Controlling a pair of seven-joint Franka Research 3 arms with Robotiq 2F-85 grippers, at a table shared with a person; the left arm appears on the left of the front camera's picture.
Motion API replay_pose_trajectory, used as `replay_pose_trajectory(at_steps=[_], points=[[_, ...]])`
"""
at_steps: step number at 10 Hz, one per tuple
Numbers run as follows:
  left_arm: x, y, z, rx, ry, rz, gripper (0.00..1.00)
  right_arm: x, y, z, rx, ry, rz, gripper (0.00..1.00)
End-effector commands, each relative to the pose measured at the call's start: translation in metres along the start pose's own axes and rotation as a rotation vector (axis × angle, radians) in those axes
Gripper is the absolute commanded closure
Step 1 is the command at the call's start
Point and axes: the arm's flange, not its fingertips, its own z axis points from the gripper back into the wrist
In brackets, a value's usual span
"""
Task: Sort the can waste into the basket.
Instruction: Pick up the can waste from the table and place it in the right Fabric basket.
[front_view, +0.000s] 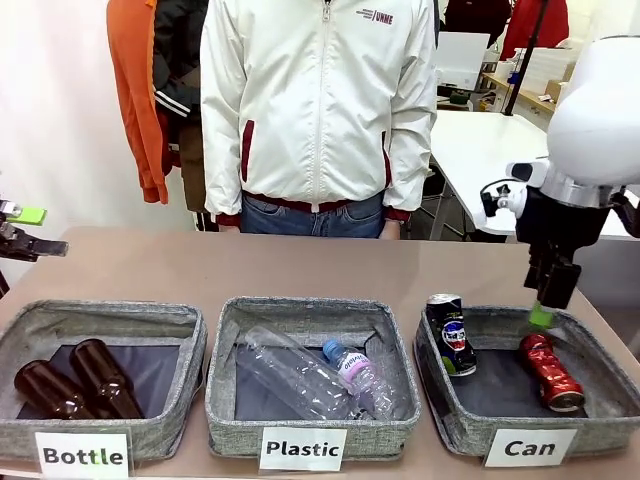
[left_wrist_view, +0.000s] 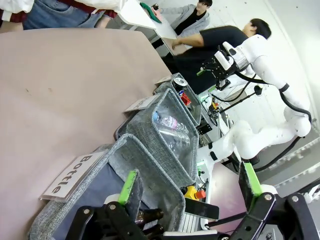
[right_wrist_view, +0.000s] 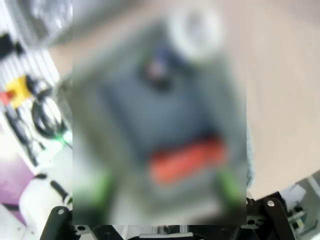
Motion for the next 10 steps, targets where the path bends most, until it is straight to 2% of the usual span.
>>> replay_pose_trajectory(at_steps=[1,3,4,5,7,8,9,10], points=[[-0.001,-0.003,0.0,0.007,0.01,-0.002,0.0,0.001,-0.005,0.004,0.039,-0.295,-0.008,0.0],[-0.001,-0.003,0.0,0.007,0.01,-0.002,0.0,-0.009,-0.014,0.03,0.166,-0.88,-0.109,0.0],[-0.001,-0.003,0.0,0.007,0.01,-0.002,0.0,-0.017,-0.019,0.035,0.332,-1.054,-0.147,0.0],[-0.001,-0.003,0.0,0.007,0.01,-0.002,0.0,-0.022,-0.023,0.035,0.531,-1.145,-0.082,0.0],[-0.001,-0.003,0.0,0.007,0.01,-0.002,0.0,-0.026,-0.038,0.028,0.802,-1.262,-0.101,0.0],[-0.001,-0.003,0.0,0.007,0.01,-0.002,0.0,-0.029,-0.042,0.025,0.877,-1.302,-0.127,0.0],[-0.001,-0.003,0.0,0.007,0.01,-0.002,0.0,-0.032,-0.046,0.021,0.886,-1.321,-0.177,0.0],[-0.001,-0.003,0.0,0.007,0.01,-0.002,0.0,-0.031,-0.054,0.015,0.846,-1.291,-0.262,0.0]])
